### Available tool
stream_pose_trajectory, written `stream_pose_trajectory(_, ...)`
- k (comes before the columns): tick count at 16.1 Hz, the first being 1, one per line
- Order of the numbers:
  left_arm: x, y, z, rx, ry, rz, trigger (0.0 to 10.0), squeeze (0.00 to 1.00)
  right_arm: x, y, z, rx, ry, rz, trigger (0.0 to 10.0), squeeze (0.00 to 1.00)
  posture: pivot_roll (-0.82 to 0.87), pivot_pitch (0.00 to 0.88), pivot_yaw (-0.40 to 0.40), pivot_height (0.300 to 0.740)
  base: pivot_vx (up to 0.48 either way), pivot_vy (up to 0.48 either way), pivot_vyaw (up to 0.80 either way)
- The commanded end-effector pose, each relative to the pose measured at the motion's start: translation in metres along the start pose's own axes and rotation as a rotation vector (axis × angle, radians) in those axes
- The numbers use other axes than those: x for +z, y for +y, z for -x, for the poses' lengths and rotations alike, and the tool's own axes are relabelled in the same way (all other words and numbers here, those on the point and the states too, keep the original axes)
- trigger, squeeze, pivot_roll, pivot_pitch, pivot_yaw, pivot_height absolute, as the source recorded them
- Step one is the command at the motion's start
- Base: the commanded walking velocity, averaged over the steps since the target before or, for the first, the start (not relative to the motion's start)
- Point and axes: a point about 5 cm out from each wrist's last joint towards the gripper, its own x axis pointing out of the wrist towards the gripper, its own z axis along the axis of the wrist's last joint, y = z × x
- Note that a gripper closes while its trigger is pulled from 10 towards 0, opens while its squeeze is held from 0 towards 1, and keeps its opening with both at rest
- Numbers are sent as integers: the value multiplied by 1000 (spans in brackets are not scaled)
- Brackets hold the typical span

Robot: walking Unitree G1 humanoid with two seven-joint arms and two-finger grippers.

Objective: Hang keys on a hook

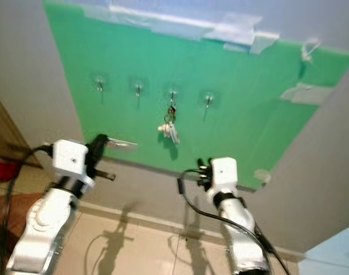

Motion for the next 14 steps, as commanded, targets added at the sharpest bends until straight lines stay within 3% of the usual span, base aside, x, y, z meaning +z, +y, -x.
stream_pose_trajectory(1, 9, 2, -3, 7, -21, 8, 0, 0, 8, 5, -3, 28, -34, 24, 10000, 0, 7, 0, 4, 740, 0, 0, 0)
stream_pose_trajectory(3, 31, 9, -12, 44, -90, 40, 0, 0, 8, 5, -8, 30, -26, 37, 10000, 0, 18, 0, 3, 740, 0, 0, 0)
stream_pose_trajectory(9, 46, 11, -20, 26, -90, 89, 0, 0, 25, 26, -22, 126, -89, 64, 10000, 0, 37, 0, 9, 740, 0, 0, 0)
stream_pose_trajectory(11, 49, 15, -26, 21, -81, 49, 0, 0, 25, 29, -24, 131, -90, 64, 10000, 0, 38, 0, 13, 740, 0, 0, 0)
stream_pose_trajectory(14, 37, 15, -31, 0, -18, -78, 0, 0, 23, 31, -24, 128, -84, 58, 10000, 0, 24, 0, 22, 740, 0, 0, 0)
